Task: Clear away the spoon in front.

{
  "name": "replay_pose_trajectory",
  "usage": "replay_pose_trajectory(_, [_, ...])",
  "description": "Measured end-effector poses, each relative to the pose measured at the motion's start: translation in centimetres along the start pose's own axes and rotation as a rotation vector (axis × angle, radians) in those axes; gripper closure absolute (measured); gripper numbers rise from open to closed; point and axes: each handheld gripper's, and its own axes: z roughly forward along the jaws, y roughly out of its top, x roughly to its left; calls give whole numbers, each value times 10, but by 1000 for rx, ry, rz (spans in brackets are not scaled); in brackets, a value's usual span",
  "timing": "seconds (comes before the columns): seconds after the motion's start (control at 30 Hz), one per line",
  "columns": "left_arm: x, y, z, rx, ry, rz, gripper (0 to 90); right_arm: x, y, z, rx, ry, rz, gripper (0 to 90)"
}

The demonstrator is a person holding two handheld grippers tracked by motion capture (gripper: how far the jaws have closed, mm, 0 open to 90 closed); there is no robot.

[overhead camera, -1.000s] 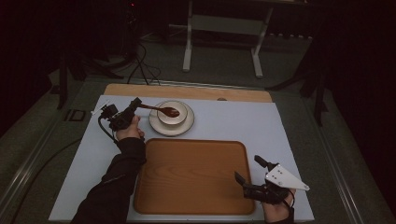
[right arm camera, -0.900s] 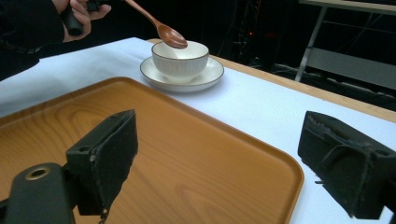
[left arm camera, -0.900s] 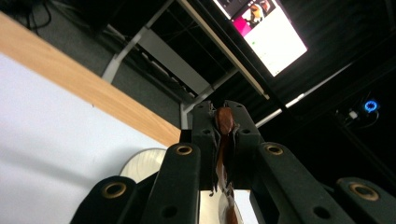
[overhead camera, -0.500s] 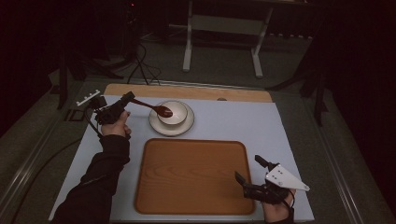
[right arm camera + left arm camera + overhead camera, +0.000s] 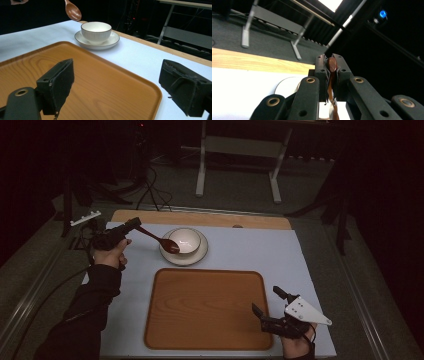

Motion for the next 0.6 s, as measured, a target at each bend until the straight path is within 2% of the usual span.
replay_pose_trajectory(0.03, [0, 2, 0, 20, -29, 4, 838, 0, 0, 0, -2, -1, -1, 127])
replay_pose_trajectory(0.1, [-3, 4, -2, 48, -43, 40, 838, 1, 0, 0, -5, -4, -3, 126])
replay_pose_trajectory(0.13, [-4, 6, -3, 68, -68, 52, 838, 1, 0, -1, -7, -3, -5, 126])
replay_pose_trajectory(0.17, [-6, 7, -4, 76, -68, 70, 838, 1, 1, -1, -7, -5, -5, 126])
replay_pose_trajectory(0.2, [-6, 8, -5, 93, -92, 70, 838, 1, 1, -1, -7, -6, -5, 125])
replay_pose_trajectory(0.27, [-9, 10, -8, 120, -107, 105, 838, 1, 1, -1, -8, -7, -6, 125])
replay_pose_trajectory(0.37, [-11, 12, -11, 157, -139, 132, 838, 1, 1, -1, -8, -8, -8, 126])
replay_pose_trajectory(0.4, [-11, 13, -12, 176, -164, 140, 838, 1, 1, -1, -9, -7, -9, 125])
replay_pose_trajectory(0.43, [-13, 13, -13, 185, -164, 161, 838, 1, 1, -1, -8, -7, -9, 125])
replay_pose_trajectory(0.6, [-19, 16, -16, 253, -237, 220, 838, 1, 1, -1, -9, -8, -13, 125])
